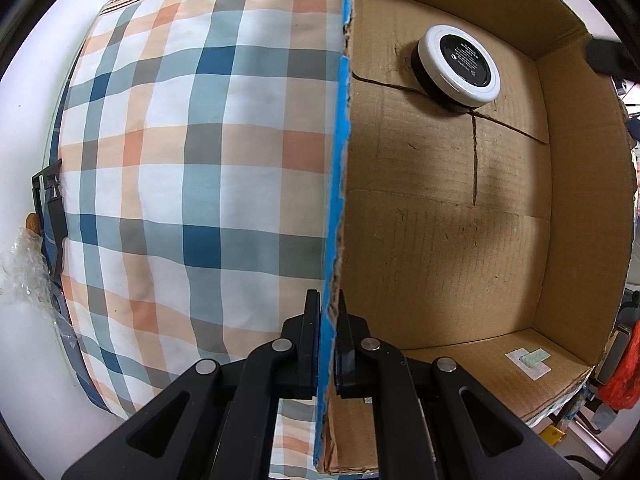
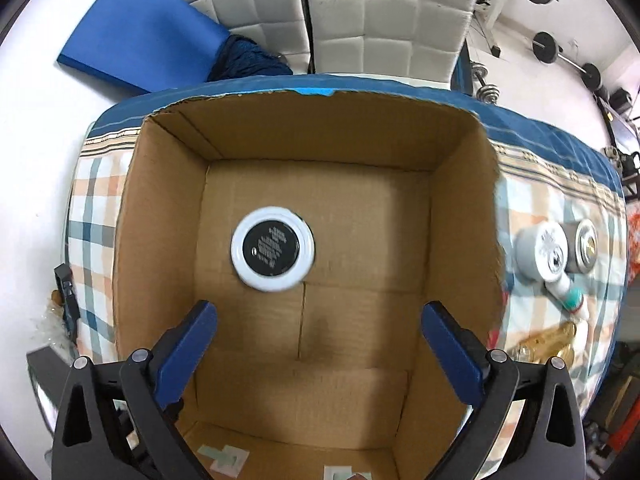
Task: Organize rigid objects
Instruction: 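Move the right tool to the white Purifying Cream jar and grasp it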
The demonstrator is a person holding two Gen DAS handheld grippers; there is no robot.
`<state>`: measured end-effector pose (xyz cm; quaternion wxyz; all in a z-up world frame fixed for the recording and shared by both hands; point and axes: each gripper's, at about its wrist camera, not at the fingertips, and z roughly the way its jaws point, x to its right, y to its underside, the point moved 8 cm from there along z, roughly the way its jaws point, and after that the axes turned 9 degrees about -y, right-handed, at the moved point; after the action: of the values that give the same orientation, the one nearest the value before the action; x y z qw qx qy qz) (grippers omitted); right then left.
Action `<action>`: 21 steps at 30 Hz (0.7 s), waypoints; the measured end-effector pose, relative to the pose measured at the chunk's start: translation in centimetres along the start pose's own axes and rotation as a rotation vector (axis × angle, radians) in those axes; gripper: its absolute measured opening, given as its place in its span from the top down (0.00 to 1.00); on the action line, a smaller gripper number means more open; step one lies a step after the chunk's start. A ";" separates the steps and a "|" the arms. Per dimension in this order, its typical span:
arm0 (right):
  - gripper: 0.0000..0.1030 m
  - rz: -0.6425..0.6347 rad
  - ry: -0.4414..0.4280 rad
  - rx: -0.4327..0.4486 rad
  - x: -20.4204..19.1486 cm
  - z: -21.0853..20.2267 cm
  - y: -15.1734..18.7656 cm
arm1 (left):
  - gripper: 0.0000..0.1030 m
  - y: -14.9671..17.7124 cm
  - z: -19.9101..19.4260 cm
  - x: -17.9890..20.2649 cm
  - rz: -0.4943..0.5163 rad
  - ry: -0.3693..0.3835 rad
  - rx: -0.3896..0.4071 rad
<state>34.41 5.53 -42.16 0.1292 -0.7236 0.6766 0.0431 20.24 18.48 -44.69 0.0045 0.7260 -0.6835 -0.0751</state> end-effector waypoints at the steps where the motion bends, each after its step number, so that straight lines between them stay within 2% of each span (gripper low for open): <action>1: 0.00 0.005 0.001 0.005 0.2 -0.5 0.5 | 0.97 0.0 -0.1 0.1 0.002 -0.001 0.000; 14: 0.00 0.015 0.023 0.089 0.9 -5.7 4.6 | 0.97 -0.1 -0.7 0.3 0.004 -0.005 0.007; 21: 0.00 0.011 -0.006 0.111 0.5 -7.7 5.8 | 0.97 -0.1 -1.3 0.3 0.005 -0.008 0.016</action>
<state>27.80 2.87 -35.60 0.1709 -0.7116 0.6814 0.0081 20.53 18.04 -43.46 -0.0037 0.7241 -0.6858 -0.0727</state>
